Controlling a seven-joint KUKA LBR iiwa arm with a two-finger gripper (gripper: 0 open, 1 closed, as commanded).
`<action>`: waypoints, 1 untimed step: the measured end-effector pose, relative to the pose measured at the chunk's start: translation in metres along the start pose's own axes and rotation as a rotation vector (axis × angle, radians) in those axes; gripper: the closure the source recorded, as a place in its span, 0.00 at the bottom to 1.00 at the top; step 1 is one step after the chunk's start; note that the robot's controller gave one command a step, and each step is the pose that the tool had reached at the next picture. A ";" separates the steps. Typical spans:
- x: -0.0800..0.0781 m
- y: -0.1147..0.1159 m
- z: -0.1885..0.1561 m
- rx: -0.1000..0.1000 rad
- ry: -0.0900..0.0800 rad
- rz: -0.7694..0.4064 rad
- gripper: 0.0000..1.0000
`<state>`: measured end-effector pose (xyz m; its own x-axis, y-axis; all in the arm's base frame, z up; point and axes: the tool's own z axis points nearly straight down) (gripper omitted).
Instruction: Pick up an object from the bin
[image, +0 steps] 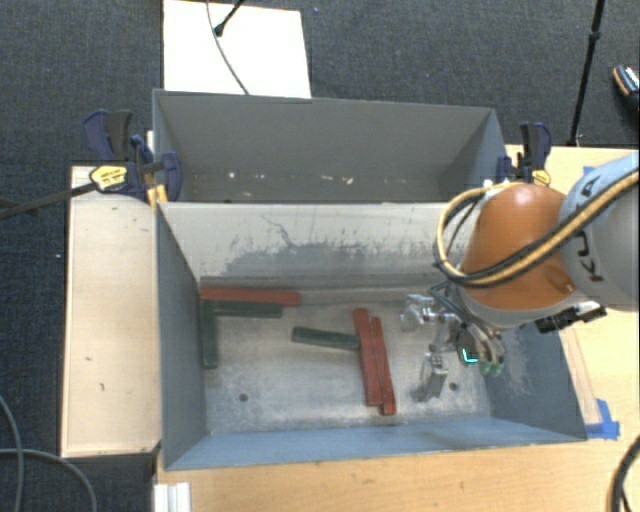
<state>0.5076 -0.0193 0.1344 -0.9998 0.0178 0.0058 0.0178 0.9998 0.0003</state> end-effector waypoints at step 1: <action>0.011 0.037 0.065 0.000 -0.005 -0.598 0.00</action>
Offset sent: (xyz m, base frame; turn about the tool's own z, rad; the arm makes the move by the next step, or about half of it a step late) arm -0.0101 0.0359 -0.0644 -0.5977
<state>0.4974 0.0177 0.0694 -0.8363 -0.5483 -0.0002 -0.5483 0.8363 0.0019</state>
